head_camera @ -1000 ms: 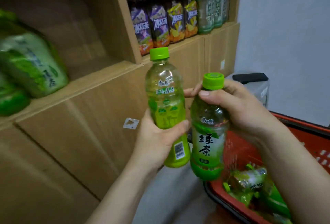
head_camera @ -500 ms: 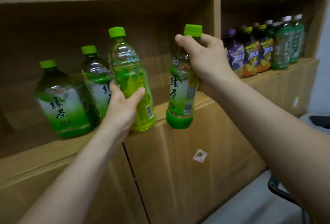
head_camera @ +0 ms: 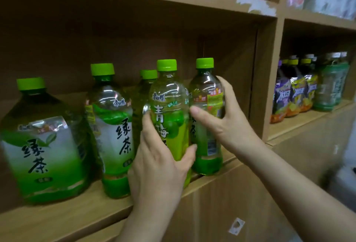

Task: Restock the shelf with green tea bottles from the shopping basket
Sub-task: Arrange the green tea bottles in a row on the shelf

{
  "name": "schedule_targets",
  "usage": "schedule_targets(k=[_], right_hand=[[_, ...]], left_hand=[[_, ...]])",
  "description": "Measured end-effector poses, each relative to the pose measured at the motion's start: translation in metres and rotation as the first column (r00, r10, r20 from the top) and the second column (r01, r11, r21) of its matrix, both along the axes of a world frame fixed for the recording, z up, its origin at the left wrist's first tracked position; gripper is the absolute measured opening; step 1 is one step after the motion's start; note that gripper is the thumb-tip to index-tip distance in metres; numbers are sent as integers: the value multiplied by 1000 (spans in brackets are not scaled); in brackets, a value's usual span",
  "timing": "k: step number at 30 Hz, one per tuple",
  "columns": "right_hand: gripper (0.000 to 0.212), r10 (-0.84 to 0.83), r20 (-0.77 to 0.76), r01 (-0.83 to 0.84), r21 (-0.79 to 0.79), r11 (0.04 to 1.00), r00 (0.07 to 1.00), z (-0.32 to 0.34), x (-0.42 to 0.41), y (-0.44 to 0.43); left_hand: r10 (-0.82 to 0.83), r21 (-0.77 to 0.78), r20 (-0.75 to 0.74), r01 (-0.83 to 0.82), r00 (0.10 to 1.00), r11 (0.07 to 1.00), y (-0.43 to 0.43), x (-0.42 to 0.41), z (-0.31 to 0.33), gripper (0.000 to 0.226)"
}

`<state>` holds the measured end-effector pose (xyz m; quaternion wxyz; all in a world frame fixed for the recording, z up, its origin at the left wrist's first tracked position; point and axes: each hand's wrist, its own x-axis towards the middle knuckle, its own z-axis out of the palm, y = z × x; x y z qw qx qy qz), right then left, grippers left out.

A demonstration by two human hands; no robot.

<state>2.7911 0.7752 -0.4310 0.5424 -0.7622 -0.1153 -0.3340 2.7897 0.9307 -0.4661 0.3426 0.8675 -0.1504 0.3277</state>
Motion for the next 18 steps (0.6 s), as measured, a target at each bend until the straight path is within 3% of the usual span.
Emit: schedule_targets(k=[3,9,12,14,18], right_hand=[[73,41,-28,-43,-78,996,999,-40,-3,-6],[59,-35,16,37,-149,988,999,-57,2,-36],[57,-191,-4,187,-190,964,981,-60,11,-62],[58,-267,12,265,-162,951,964,-63,18,-78],[48,-265,89,271,-65,960,960,-72,22,-86]], left_hand=[[-73,48,-19,74,997,996,5,-8,-9,110],[-17,100,-78,25,997,995,3,-13,-7,119],[14,192,-39,-6,999,981,-18,-7,-5,123],[39,233,1,-39,999,972,-38,0,-5,124],[157,284,32,-159,987,945,-78,13,0,127]])
